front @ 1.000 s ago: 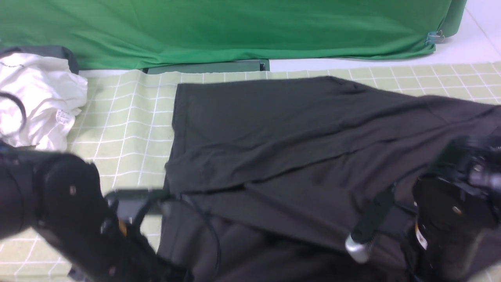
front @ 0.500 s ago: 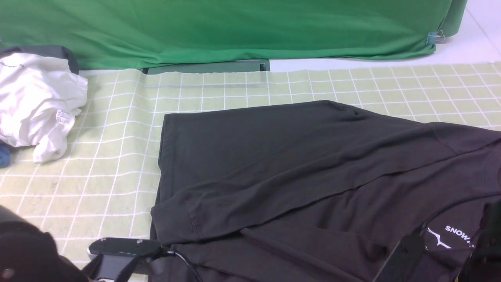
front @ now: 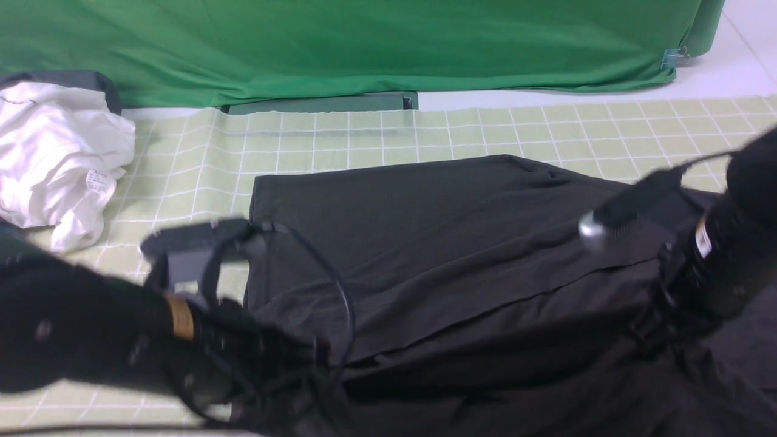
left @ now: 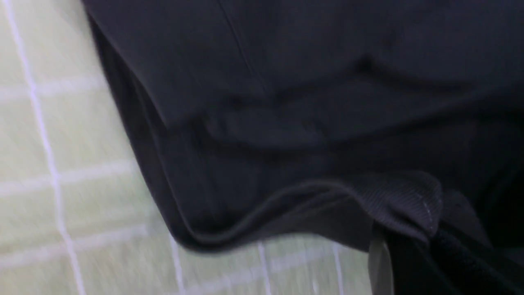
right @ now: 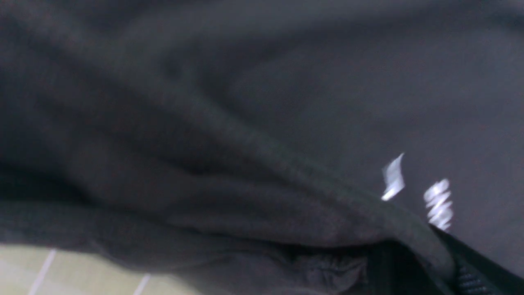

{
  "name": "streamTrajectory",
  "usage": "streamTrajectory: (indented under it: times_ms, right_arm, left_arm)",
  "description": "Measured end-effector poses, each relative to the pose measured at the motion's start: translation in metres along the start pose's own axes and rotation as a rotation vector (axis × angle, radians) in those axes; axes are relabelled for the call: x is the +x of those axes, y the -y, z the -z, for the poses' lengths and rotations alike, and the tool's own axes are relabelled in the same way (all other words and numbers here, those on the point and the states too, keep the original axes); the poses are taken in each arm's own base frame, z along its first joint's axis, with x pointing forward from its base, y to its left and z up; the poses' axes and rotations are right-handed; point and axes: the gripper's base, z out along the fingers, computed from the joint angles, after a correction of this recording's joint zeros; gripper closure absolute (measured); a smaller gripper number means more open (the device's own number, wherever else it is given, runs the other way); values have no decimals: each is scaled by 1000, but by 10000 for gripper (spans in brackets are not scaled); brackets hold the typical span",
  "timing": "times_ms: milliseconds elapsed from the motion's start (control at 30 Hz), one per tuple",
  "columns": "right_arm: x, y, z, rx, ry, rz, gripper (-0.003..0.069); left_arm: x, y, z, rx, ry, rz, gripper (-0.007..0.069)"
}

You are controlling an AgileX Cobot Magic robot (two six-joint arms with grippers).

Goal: Fold a long-sleeved shirt over a green coffee tablecloth.
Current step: 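Fold the black garment in half by bringing its near edge over to the far edge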

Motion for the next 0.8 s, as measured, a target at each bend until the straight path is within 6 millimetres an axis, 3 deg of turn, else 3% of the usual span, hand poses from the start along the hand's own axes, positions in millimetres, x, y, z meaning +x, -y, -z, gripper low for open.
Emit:
streamTrajectory:
  times_ms: [33, 67, 200, 233, 367, 600, 800]
  right_arm:
    - [-14, 11, 0, 7, 16, -20, 629]
    - [-16, 12, -2, 7, 12, -18, 629]
    - [-53, 26, -4, 20, 58, -21, 629]
    - [-55, 26, -3, 22, 66, -19, 629]
    - [-91, 33, -6, 32, 122, -10, 629]
    - [-141, 42, -14, 47, 196, -17, 629]
    - [-171, 48, -30, 62, 222, -18, 629]
  left_arm:
    - [-18, -8, -2, -20, 39, 46, 599]
    - [-20, -9, -3, -25, 39, 50, 599]
    - [-63, -33, -15, -42, 110, 121, 599]
    - [-64, -34, -14, -42, 117, 124, 599]
    - [-101, -54, -31, -42, 126, 182, 599]
    - [-145, -84, -52, -78, 118, 236, 599]
    - [-174, -90, -69, -81, 128, 238, 599]
